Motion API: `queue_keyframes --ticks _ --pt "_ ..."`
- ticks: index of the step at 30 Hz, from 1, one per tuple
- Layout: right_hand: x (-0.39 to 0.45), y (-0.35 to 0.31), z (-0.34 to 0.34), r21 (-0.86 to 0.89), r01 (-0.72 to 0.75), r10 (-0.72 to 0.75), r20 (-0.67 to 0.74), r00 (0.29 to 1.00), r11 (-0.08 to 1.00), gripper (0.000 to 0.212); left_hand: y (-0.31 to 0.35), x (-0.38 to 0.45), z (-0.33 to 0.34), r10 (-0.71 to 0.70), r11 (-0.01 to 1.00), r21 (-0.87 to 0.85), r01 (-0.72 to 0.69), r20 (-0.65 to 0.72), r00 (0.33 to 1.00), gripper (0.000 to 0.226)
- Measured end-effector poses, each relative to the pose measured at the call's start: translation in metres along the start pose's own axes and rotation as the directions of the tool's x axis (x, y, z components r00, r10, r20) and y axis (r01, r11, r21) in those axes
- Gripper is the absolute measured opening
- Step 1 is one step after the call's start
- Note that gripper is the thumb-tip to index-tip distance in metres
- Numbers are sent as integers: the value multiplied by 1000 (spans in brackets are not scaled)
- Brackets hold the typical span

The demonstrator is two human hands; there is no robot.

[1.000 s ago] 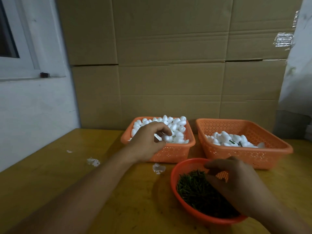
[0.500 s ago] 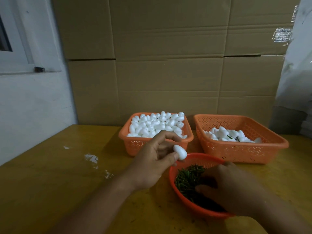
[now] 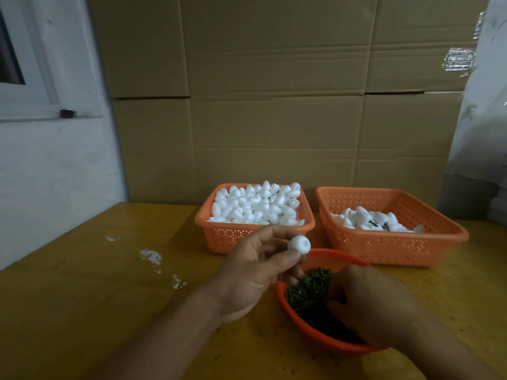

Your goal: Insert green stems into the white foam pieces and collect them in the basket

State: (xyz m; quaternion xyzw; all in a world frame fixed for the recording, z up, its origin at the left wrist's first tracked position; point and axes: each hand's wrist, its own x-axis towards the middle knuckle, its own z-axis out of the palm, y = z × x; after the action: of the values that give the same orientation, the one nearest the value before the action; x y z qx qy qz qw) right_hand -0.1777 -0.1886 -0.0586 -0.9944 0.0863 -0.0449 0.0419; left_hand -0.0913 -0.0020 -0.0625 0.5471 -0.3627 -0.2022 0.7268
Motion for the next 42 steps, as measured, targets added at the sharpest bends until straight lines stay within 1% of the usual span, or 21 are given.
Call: queue_keyframes --ticks 5,10,13,15,17,20,21,23,27,29,31,35,38,40,42 --pt "0 3 -2 136 -9 12 -21 1000 991 6 -1 0 0 -40 997 -70 39 -11 999 17" --pt "-4 3 -5 292 17 25 -138 990 956 13 -1 0 -1 -73 987 -148 68 -33 997 19" --pt "-6 2 -6 414 67 26 -214 976 908 17 -1 -1 -2 -95 981 -173 89 -25 995 11" --pt "-8 1 -6 494 118 36 -290 956 861 22 -1 -1 -2 -100 982 -162 95 -23 995 8" --pt "-10 0 -6 538 162 38 -342 939 827 25 -2 -1 -2 -102 984 -149 97 -26 994 9" --pt "-12 -4 -7 590 216 37 -387 921 778 24 -3 -1 -1 -112 985 -135 107 -35 993 16" --pt "-12 -4 -8 616 239 43 -406 913 751 23 -3 -1 0 -120 985 -131 113 -41 992 19" --pt "-14 -4 -10 692 282 52 -419 906 664 21 -3 -1 0 -136 984 -128 127 -58 989 26" --pt "-18 -9 -16 841 307 21 -352 936 445 16 -2 -1 0 -161 981 -120 150 -86 983 36" --pt "-19 -12 -17 873 316 -8 -338 941 372 18 -2 -1 1 -165 982 -107 155 -91 982 36" --pt "-20 -16 -18 868 350 -24 -365 931 351 19 -3 -1 2 -169 982 -97 160 -100 981 37" --pt "-23 -20 -21 866 414 -36 -421 906 280 12 -3 -1 3 -163 984 -90 154 -103 981 39" --pt "-25 -21 -21 864 423 -90 -415 905 272 16 -3 -1 5 -155 986 -84 147 -105 982 34" --pt "-24 -21 -20 861 429 -88 -422 902 272 22 -3 -1 4 -155 985 -90 146 -102 983 35" --pt "-24 -23 -19 861 424 -75 -421 904 280 22 -3 -1 3 -159 984 -96 150 -95 983 37"
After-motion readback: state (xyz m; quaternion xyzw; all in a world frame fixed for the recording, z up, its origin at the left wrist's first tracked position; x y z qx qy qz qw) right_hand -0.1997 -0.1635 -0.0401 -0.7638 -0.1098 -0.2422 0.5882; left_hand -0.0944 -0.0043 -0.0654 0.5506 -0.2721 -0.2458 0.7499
